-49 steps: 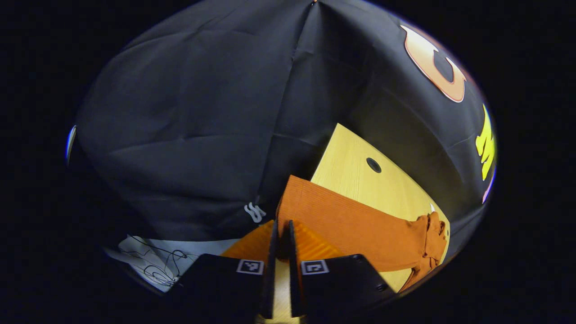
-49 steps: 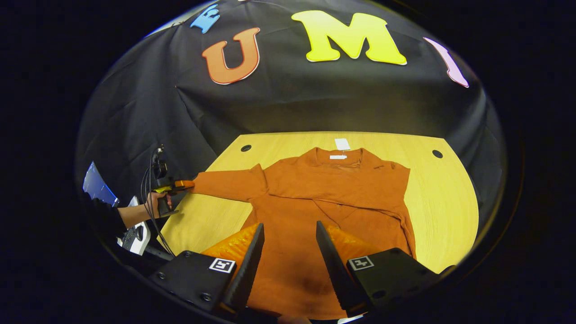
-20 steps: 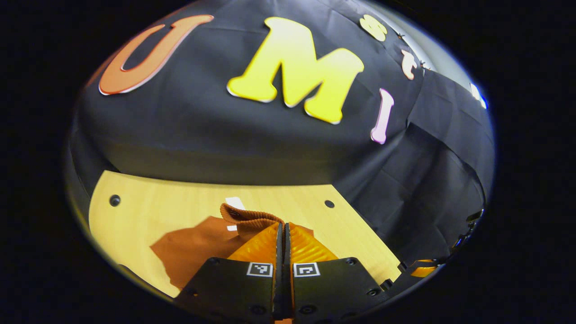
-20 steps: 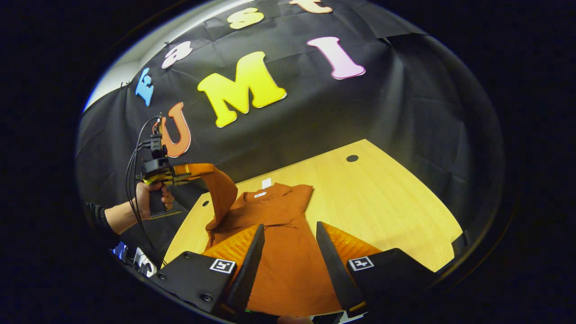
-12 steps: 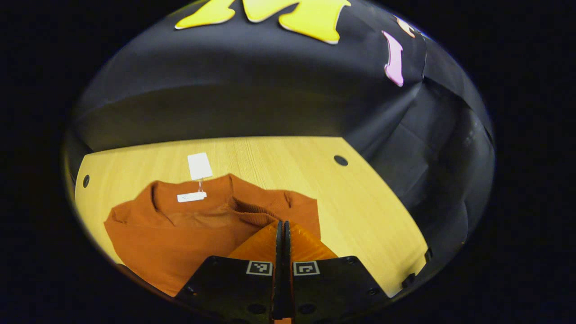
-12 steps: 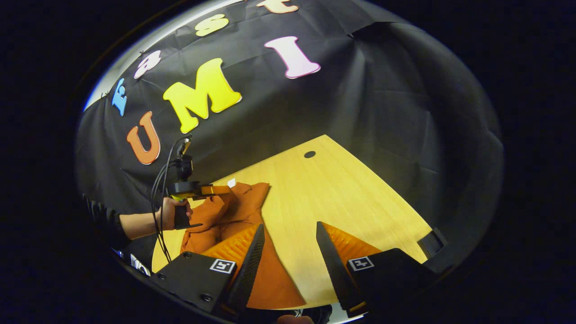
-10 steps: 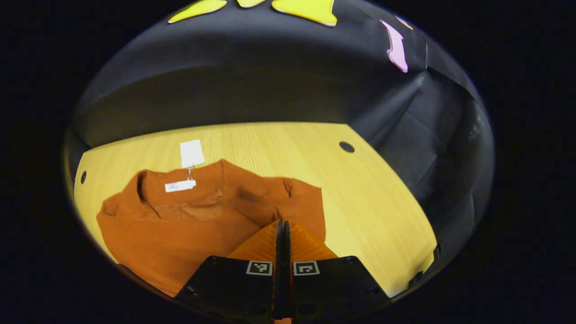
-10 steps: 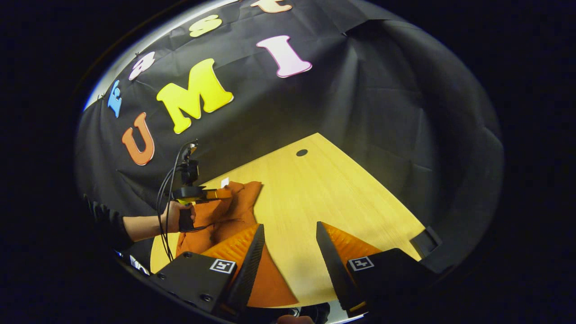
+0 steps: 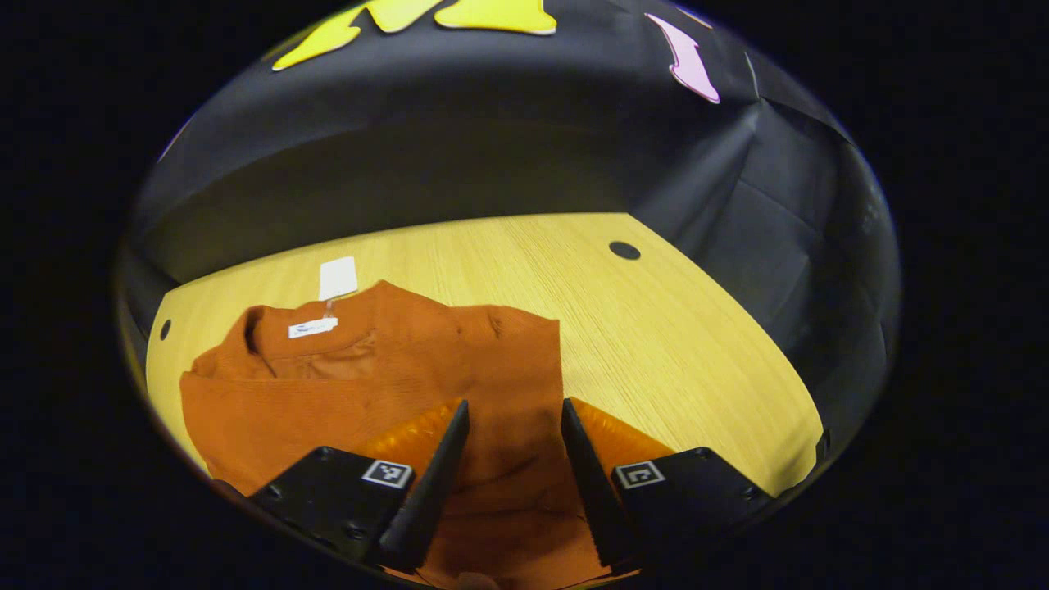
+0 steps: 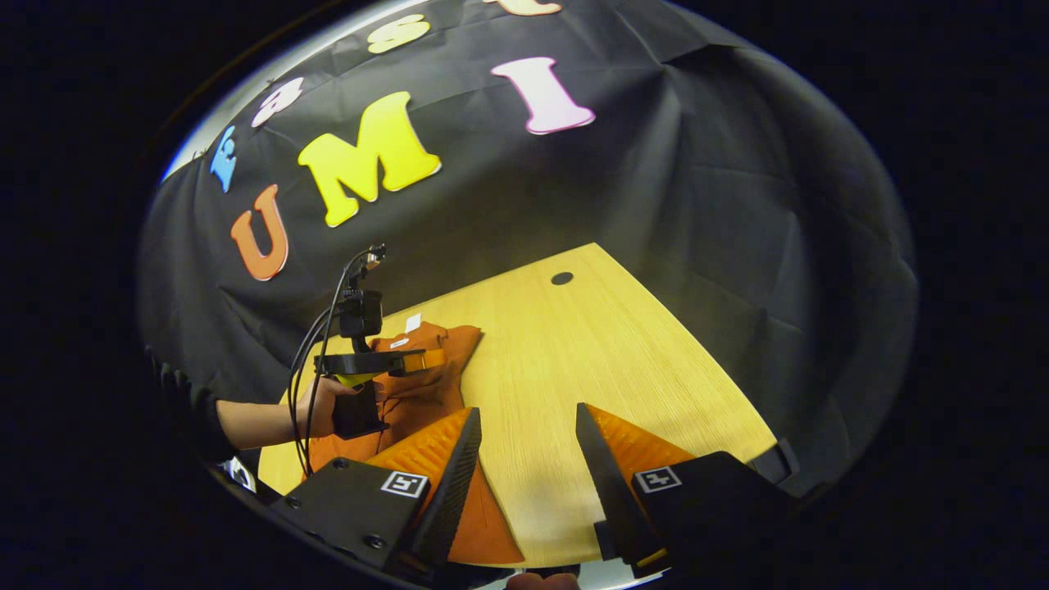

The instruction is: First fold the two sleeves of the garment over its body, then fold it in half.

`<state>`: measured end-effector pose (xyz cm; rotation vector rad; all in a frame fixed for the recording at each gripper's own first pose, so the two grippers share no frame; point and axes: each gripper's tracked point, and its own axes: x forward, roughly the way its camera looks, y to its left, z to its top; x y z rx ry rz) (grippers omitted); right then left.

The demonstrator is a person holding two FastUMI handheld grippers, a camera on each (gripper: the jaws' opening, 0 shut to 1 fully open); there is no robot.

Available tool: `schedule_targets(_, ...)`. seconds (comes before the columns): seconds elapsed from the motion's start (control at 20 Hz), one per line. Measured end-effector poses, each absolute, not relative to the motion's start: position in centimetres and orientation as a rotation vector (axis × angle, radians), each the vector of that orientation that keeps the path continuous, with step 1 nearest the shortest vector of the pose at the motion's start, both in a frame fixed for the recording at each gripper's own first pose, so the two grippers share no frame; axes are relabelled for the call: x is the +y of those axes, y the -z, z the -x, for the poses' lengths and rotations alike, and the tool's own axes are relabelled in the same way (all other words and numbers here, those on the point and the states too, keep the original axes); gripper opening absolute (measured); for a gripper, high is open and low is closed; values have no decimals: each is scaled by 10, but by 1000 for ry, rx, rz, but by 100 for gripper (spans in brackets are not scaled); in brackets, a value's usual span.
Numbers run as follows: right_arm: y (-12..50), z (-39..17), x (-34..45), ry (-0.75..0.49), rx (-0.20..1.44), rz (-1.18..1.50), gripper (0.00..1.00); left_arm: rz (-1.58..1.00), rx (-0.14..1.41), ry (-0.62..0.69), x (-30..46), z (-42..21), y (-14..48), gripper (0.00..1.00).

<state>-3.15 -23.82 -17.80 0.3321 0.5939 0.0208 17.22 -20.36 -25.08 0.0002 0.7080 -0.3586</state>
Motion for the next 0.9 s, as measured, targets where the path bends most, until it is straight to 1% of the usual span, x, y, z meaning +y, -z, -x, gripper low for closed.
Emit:
schedule_targets(0.05, 175, 26, -232, -40, 583, -310, 77, 15, 675, 340, -199, -168, 236, 96)
schedule_targets(0.1, 170, 22, -224, -60, 573, -293, 78, 18, 639, 322, -193, -160, 215, 85)
schedule_targets(0.15, 166, 18, -214, -81, 559, -281, 78, 25, 598, 313, -186, -153, 196, 86)
schedule_targets(0.2, 159, 15, -203, -101, 545, -272, 82, 33, 555, 304, -177, -144, 177, 88)
schedule_targets(0.25, 154, 13, -190, -120, 530, -260, 84, 46, 510, 292, -168, -135, 154, 94)
schedule_targets(0.35, 142, 11, -164, -160, 498, -235, 84, 59, 417, 247, -140, -115, 114, 94)
schedule_targets(0.45, 126, 13, -135, -200, 457, -210, 84, 61, 326, 175, -101, -91, 74, 94)
schedule_targets(0.5, 117, 13, -120, -213, 432, -197, 87, 54, 283, 136, -81, -76, 55, 94)
schedule_targets(0.6, 96, 19, -93, -238, 382, -178, 87, 47, 213, 87, -44, -49, 29, 94)
schedule_targets(0.7, 82, 29, -71, -248, 342, -152, 87, 35, 176, 47, -10, -19, 11, 94)
schedule_targets(0.75, 76, 34, -60, -250, 322, -144, 87, 32, 167, 14, 7, -6, 7, 100)
schedule_targets(0.8, 69, 40, -51, -251, 305, -135, 88, 37, 151, -20, 25, 9, 1, 94)
schedule_targets(0.9, 58, 50, -36, -250, 276, -122, 88, 60, 108, -56, 50, 32, -11, 94)
